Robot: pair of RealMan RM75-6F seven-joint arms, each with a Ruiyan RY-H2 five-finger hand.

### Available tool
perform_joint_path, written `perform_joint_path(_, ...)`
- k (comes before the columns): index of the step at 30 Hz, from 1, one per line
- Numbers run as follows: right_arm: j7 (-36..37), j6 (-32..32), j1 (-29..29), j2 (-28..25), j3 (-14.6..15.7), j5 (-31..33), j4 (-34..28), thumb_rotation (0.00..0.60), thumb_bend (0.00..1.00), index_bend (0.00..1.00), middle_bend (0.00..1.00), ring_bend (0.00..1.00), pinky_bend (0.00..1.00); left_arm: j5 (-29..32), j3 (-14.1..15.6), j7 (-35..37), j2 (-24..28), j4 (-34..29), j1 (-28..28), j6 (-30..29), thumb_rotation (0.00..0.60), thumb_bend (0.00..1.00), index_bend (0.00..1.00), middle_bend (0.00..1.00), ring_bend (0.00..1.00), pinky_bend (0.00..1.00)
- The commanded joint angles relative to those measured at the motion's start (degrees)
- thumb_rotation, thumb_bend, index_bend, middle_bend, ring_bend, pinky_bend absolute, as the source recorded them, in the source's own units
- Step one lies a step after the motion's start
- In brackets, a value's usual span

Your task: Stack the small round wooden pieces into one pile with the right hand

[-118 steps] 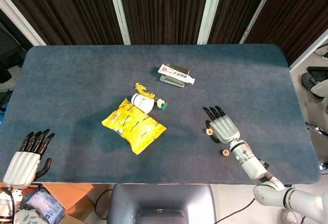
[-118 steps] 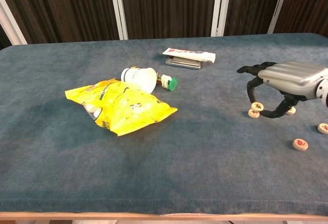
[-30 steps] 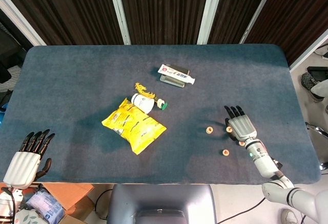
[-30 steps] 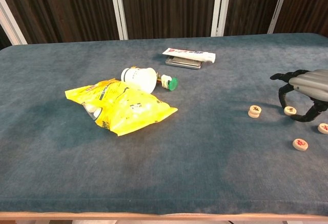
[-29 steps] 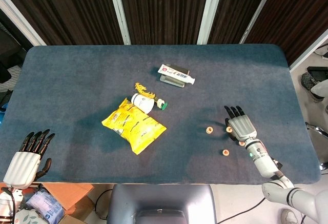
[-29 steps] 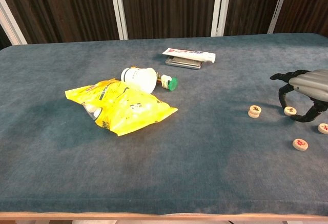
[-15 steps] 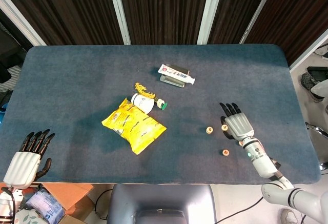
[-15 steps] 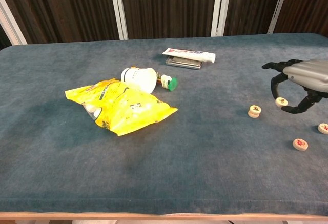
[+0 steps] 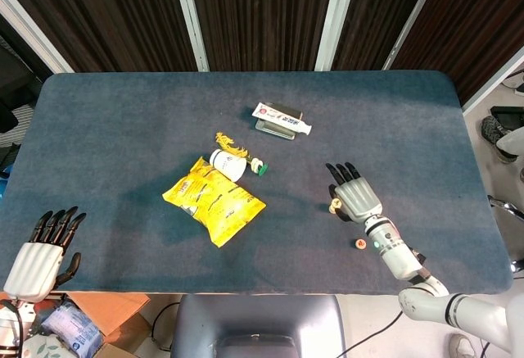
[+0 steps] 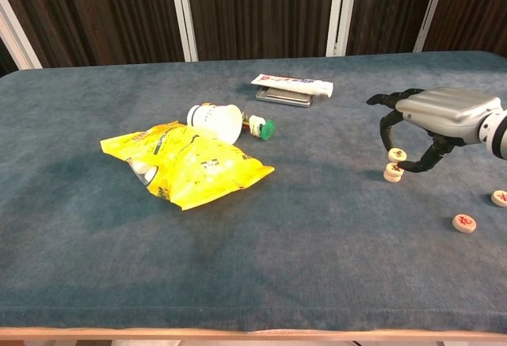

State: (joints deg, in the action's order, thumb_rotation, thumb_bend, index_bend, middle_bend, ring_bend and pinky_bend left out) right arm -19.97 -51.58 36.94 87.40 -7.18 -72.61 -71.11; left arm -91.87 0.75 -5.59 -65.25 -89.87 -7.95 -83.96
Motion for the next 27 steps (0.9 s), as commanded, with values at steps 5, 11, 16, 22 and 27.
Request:
perform_joint_path(5, -0.90, -0.07, 0.25, 0.62, 0.37, 0.43, 0.36, 0.600, 0.46, 0.65, 0.01, 0.00, 0.00, -0.27, 0.07, 0.32, 0.09, 0.03, 0.10, -0.27, 0.600, 0.52, 0.00, 0.00, 0.02, 0.04)
perform_joint_path(11, -0.94, -0.39, 0.05, 0.43, 0.58, 0.80, 0.74, 0.600, 0.46, 0.65, 0.01, 0.00, 0.00, -0.28, 0.06, 0.35, 0.09, 0.04, 0.09, -0.24, 0.600, 0.52, 0.00, 0.00, 0.02, 0.04)
perform_joint_path(16, -1.13, 0.04, -0.02, 0.60, 1.02, 1.19, 1.48, 0.600, 0.46, 0.65, 0.01, 0.00, 0.00, -0.50, 0.13, 0.40, 0.08, 0.05, 0.09, -0.31, 0.600, 0.52, 0.00, 0.00, 0.02, 0.04)
perform_joint_path(22, -0.63, 0.05, 0.20, 1.11, 1.13, 0.93, 1.79, 0.600, 0.46, 0.64, 0.01, 0.00, 0.00, -0.39, 0.08, 0.45, 0.04, 0.10, -0.03, -0.08, 0.600, 0.52, 0.00, 0.00, 0.02, 0.04)
perform_joint_path(27, -1.04, 0.71, 0.37, 1.08, 1.19, 1.64, 1.56, 0.600, 0.46, 0.54, 0.02, 0.00, 0.00, -0.32, 0.10, 0.75, 0.21, -0.01, -0.02, -0.01, 0.600, 0.53, 0.00, 0.00, 0.02, 0.04)
